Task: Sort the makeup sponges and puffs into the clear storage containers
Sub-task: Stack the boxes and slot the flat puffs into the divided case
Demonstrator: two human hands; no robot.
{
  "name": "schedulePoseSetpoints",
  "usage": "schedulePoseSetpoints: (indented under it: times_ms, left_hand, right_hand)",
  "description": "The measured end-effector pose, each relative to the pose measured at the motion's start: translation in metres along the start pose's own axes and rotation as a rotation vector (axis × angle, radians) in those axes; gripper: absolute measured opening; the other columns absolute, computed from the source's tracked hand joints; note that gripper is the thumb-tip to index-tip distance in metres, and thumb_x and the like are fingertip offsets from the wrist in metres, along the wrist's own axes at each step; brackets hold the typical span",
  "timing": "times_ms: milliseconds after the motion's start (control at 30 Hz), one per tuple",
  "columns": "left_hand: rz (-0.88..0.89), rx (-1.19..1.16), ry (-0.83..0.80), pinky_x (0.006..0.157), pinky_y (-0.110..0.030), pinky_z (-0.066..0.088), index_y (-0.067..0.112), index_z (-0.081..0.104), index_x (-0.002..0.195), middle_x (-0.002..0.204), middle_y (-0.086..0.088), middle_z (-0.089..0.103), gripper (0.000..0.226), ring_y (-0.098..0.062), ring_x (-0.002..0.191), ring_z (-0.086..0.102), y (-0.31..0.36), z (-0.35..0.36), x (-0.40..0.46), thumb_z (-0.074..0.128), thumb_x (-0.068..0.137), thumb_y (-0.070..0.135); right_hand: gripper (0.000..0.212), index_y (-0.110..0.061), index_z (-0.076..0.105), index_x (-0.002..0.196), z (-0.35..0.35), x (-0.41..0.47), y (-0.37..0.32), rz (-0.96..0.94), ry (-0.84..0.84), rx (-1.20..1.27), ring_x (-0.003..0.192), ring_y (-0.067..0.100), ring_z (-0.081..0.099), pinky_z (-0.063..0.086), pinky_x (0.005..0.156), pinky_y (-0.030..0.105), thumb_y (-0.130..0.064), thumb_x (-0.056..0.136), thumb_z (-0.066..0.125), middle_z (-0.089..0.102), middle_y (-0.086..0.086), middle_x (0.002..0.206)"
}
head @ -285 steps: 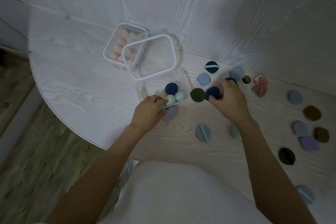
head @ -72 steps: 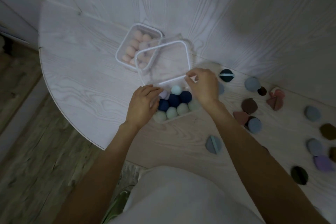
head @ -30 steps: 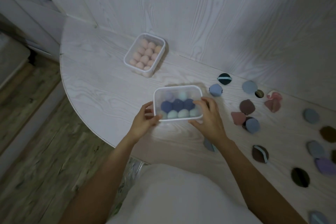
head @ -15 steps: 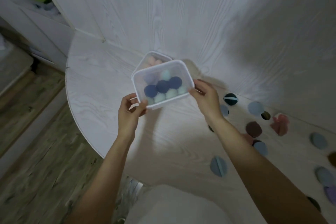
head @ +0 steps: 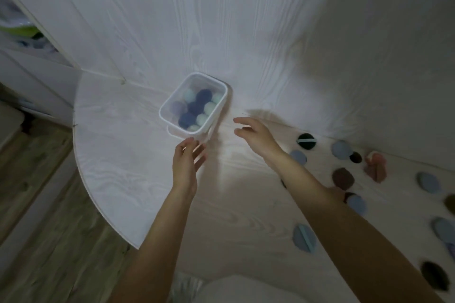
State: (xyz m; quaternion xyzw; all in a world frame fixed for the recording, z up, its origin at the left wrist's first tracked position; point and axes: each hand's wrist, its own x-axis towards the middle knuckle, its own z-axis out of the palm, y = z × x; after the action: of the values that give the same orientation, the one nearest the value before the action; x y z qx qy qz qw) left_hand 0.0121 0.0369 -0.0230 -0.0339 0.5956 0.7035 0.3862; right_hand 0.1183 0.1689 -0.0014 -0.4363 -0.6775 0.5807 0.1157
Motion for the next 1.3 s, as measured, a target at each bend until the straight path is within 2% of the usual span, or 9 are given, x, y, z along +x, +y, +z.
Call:
schedulePoseSetpoints:
  times_ms: [200,300,400,600,767,900,1000,1167,1300]
  left_hand:
    - [0.092,0.798,-0.403,0.078,-0.026,0.049,0.023,0.061,0.108,0.104,-0.001,0.067,0.018,-0.017,0.096,0.063,-0.05,0.022,-0.057,0.053,0.092,0.021]
    - [0.263,1.398,-0.764,0.083,-0.022,0.043,0.029,0.058,0.121,0.11,0.006,0.066,0.028,-0.013,0.101,0.06,-0.078,0.048,-0.084,0.052,0.093,0.032]
    - [0.386,1.661,-1.019,0.089,-0.025,0.044,0.028,0.057,0.124,0.116,0.004,0.065,0.031,-0.014,0.103,0.06,-0.113,0.081,-0.11,0.049,0.095,0.034]
    - [0.6,1.547,-1.238,0.074,-0.025,0.045,0.024,0.065,0.11,0.1,-0.001,0.069,0.021,-0.018,0.09,0.063,-0.195,0.164,-0.185,0.053,0.093,0.028]
    - [0.358,1.355,-1.296,0.082,-0.029,0.05,0.024,0.065,0.105,0.1,0.002,0.07,0.019,-0.015,0.088,0.064,-0.264,0.231,-0.272,0.056,0.089,0.029]
    - [-0.023,1.232,-1.371,0.072,-0.024,0.048,0.019,0.057,0.115,0.107,-0.004,0.066,0.028,-0.012,0.082,0.062,-0.308,0.257,-0.334,0.059,0.089,0.028]
    - [-0.153,1.285,-1.382,0.083,-0.027,0.047,0.022,0.047,0.129,0.122,-0.007,0.057,0.042,-0.019,0.105,0.057,-0.334,0.259,-0.364,0.059,0.09,0.032]
    - [-0.34,1.168,-1.208,0.078,-0.024,0.049,0.019,0.043,0.134,0.113,-0.003,0.057,0.047,-0.017,0.099,0.057,-0.333,0.249,-0.369,0.059,0.091,0.025]
    - [-0.364,0.959,-1.078,0.084,-0.03,0.051,0.017,0.043,0.133,0.119,-0.006,0.06,0.045,-0.02,0.099,0.061,-0.31,0.24,-0.357,0.058,0.091,0.024]
  right_hand:
    - [0.028,-0.021,0.056,0.121,-0.047,-0.099,0.055,-0.084,0.085,-0.41,0.1,0.013,0.059,0.048,0.082,0.027,-0.023,0.093,0.052,0.062,-0.001,0.113]
    - [0.033,-0.022,0.05,0.128,-0.076,-0.162,0.103,0.027,0.047,-0.641,0.109,0.02,0.055,0.045,0.087,0.033,-0.028,0.095,0.047,0.058,0.003,0.123]
    - [0.041,-0.023,0.041,0.136,-0.104,-0.232,0.146,0.216,0.009,-0.726,0.12,0.022,0.047,0.039,0.096,0.032,-0.034,0.097,0.043,0.049,0.003,0.136]
    - [0.035,-0.019,0.05,0.13,-0.164,-0.371,0.208,0.378,0.482,-0.624,0.115,0.025,0.049,0.039,0.096,0.035,-0.026,0.095,0.049,0.053,0.005,0.13]
    - [0.041,-0.01,0.061,0.116,-0.211,-0.458,0.251,0.454,0.948,-0.841,0.107,0.04,0.055,0.046,0.084,0.047,-0.012,0.076,0.072,0.059,0.017,0.12]
    - [0.079,-0.026,0.032,0.142,-0.237,-0.476,0.278,0.764,0.925,-0.668,0.132,0.041,0.03,0.03,0.1,0.057,-0.051,0.076,0.068,0.025,0.015,0.151]
    - [0.106,-0.039,-0.004,0.146,-0.25,-0.475,0.301,0.964,0.757,-0.357,0.141,0.04,0.007,0.015,0.108,0.061,-0.067,0.07,0.064,-0.009,0.01,0.157]
    - [0.107,-0.042,-0.003,0.145,-0.248,-0.47,0.317,0.944,0.866,-0.319,0.132,0.037,0.023,0.027,0.104,0.051,-0.054,0.069,0.071,0.013,0.015,0.151]
    - [0.103,-0.039,0.012,0.146,-0.227,-0.475,0.306,0.697,0.986,-0.369,0.125,0.035,0.03,0.029,0.098,0.048,-0.046,0.065,0.075,0.022,0.014,0.147]
